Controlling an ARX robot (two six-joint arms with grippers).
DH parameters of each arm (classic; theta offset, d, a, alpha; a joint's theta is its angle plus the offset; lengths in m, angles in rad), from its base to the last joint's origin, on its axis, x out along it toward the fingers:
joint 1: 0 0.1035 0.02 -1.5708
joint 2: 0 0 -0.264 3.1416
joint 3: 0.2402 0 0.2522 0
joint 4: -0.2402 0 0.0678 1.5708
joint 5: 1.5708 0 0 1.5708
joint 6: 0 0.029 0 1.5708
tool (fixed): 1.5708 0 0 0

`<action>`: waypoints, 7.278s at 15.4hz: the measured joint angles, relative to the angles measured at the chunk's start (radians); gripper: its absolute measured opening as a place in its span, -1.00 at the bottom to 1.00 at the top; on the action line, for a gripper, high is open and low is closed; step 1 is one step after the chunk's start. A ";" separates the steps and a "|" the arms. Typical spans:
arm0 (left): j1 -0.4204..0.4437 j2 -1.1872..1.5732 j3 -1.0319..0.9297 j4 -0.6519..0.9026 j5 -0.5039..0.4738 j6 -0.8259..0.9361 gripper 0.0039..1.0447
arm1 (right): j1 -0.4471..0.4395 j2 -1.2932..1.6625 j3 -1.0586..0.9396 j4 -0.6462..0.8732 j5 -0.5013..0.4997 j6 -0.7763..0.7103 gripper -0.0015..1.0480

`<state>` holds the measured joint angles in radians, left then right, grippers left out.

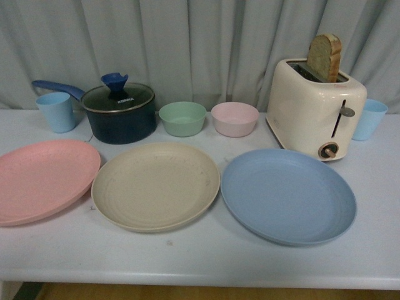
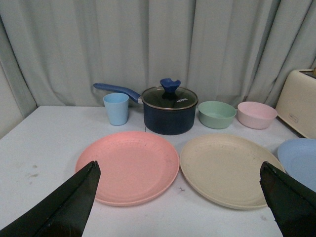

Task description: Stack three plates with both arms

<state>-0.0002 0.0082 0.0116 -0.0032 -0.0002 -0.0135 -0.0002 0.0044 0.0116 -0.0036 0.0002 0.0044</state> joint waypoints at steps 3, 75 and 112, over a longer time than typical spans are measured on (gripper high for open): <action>0.000 0.000 0.000 0.000 0.000 0.000 0.88 | 0.000 0.000 0.000 0.000 0.000 0.000 0.87; 0.398 1.743 0.914 0.280 0.254 0.117 -0.95 | 0.000 0.000 0.000 0.000 -0.001 -0.002 0.87; 0.005 1.374 0.444 0.967 -0.003 -0.051 0.02 | 0.000 0.000 0.000 0.001 -0.001 -0.002 0.87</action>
<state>0.0048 1.3819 0.4553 0.9634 -0.0036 -0.0647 -0.0002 0.0044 0.0116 -0.0029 -0.0006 0.0025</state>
